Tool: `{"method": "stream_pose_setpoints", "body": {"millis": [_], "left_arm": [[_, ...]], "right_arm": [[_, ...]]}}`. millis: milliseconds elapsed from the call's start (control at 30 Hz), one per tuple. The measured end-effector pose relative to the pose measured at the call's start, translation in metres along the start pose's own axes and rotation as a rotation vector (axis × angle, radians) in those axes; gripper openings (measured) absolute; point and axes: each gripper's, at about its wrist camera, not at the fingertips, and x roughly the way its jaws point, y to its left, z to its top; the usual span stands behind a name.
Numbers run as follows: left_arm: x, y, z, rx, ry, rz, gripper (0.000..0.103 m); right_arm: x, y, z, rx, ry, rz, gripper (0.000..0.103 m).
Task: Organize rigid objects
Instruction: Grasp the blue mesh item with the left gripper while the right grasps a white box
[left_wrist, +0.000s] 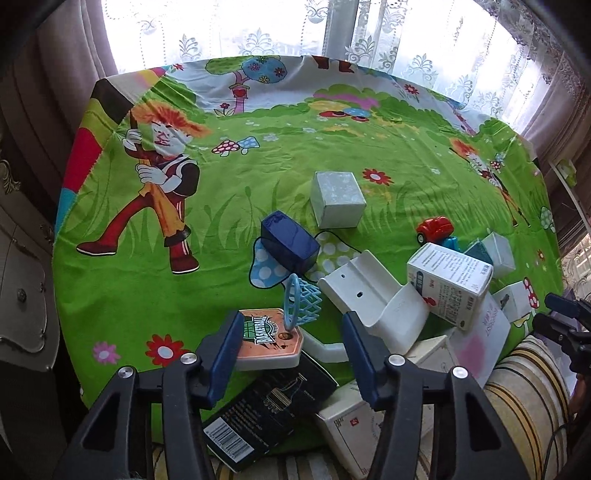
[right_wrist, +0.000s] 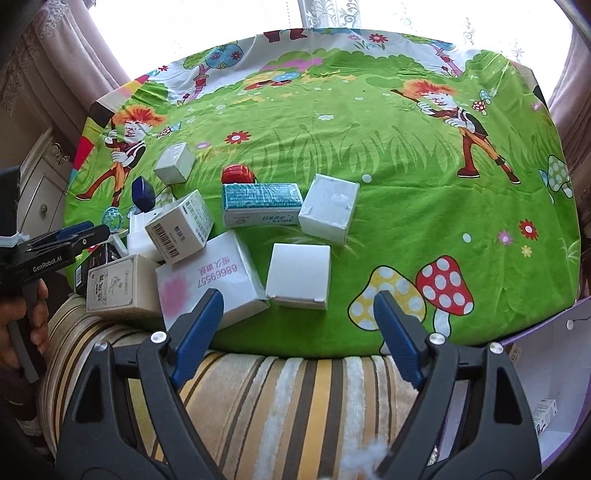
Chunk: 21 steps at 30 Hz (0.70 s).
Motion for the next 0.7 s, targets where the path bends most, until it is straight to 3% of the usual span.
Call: {"method": "stream_pose_setpoints", "body": {"millis": [100,233,333,500,700], "left_arm": [[0.006,0.002,0.002,0.002,0.004,-0.005,0.052],[0.012,0.001,0.002,0.021,0.011,0.001,0.029],[0.011,0.002,0.001,0.014,0.008,-0.003,0.018],[0.004,0.008,-0.002,-0.025,-0.017,0.003,0.017],[-0.009,0.017,-0.006,-0.086,-0.061,0.008,0.016]], "right_arm": [[0.011,0.001,0.007,-0.004,0.009,-0.025,0.085],[0.027,0.0,0.013,-0.009,0.033,-0.053,0.085],[0.034,-0.001,0.014,-0.009,0.047,-0.063,0.077],[0.046,-0.006,0.012,0.005,0.084,-0.043,0.051],[0.042,-0.007,0.008,0.012,0.062,-0.026,0.047]]}}
